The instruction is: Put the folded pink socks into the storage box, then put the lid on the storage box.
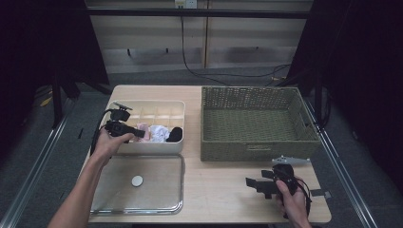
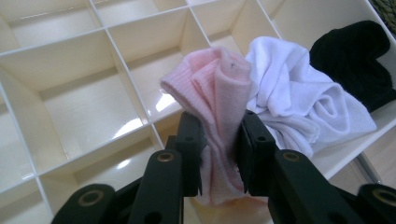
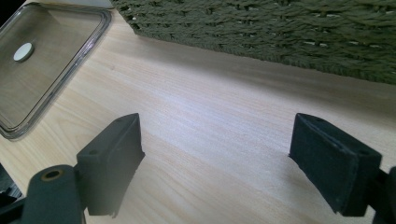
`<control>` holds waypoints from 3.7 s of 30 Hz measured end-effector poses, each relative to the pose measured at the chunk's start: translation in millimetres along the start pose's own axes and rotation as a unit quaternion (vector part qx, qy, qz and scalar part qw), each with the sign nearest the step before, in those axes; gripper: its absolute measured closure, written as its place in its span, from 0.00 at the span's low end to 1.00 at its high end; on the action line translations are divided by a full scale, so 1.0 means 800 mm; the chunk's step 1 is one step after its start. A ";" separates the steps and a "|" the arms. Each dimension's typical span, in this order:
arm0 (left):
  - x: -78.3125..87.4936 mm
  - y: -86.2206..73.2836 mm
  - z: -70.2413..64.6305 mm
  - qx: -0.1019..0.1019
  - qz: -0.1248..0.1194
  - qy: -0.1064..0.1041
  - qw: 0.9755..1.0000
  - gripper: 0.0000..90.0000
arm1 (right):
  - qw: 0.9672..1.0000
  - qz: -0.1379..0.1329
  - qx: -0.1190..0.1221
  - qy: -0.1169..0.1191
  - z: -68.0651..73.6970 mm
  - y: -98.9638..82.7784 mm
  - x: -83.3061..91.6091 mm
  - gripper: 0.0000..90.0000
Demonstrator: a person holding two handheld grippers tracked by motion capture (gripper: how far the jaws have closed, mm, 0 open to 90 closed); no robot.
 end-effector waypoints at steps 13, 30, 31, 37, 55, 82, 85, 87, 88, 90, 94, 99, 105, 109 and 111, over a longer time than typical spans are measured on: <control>-0.009 -0.003 -0.002 -0.009 0.015 -0.005 1.000 0.81 | 1.000 0.003 -0.003 -0.001 0.000 0.000 -0.002 0.18; -0.003 -0.006 -0.004 -0.016 0.034 -0.015 0.999 0.63 | 1.000 0.008 -0.004 0.000 0.001 -0.001 -0.004 0.18; 0.000 -0.005 -0.003 -0.015 0.031 -0.013 0.999 0.59 | 1.000 0.008 -0.004 0.001 0.000 -0.001 -0.004 0.18; 0.008 0.001 0.007 0.005 0.007 -0.005 1.000 0.50 | 1.000 0.014 -0.001 -0.001 0.001 -0.004 -0.006 0.19; -0.008 0.012 0.008 0.016 -0.012 -0.031 0.999 0.82 | 1.000 0.018 0.001 0.002 0.001 -0.006 -0.006 0.19; -0.030 0.003 0.002 0.008 0.049 -0.027 0.998 0.83 | 1.000 0.022 0.001 0.006 0.003 -0.005 -0.008 0.18; -0.027 0.001 0.005 0.020 0.031 -0.039 0.999 0.81 | 1.000 0.019 -0.001 0.006 0.003 -0.003 -0.008 0.18; -0.025 -0.001 0.006 0.023 0.020 -0.042 0.999 0.77 | 1.000 0.018 -0.002 0.007 0.003 -0.003 -0.008 0.18; -0.024 -0.001 0.006 0.024 0.019 -0.046 0.998 0.75 | 1.000 0.018 -0.002 0.006 0.003 -0.003 -0.009 0.18; -0.024 -0.001 0.005 0.027 0.016 -0.047 0.998 0.71 | 1.000 0.017 -0.004 0.006 0.002 -0.002 -0.009 0.18; -0.021 0.000 0.002 0.026 0.011 -0.051 0.998 0.62 | 1.000 0.015 -0.006 0.006 0.001 0.000 -0.009 0.18; -0.015 0.000 -0.002 0.031 -0.005 -0.047 0.998 0.51 | 1.000 0.013 -0.005 0.004 0.002 0.000 -0.009 0.18; -0.005 -0.006 -0.003 0.027 -0.017 -0.045 0.998 0.41 | 1.000 0.015 -0.005 0.011 0.004 -0.002 -0.009 0.18; 0.005 -0.009 -0.002 0.026 -0.026 -0.034 0.999 0.36 | 1.000 0.013 -0.005 0.012 0.004 -0.002 -0.009 0.19; 0.011 -0.010 -0.004 0.024 -0.031 -0.035 0.999 0.35 | 1.000 0.012 -0.008 0.012 0.005 -0.002 -0.009 0.19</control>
Point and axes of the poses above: each handheld gripper's, and its own axes: x roughly backward along the jaws, y roughly out of its top, z roughly to its left, the point moved 5 cm from there along -x, roughly forward along the jaws, and after that the axes turned 11 degrees about -x, right-handed, at the moved point
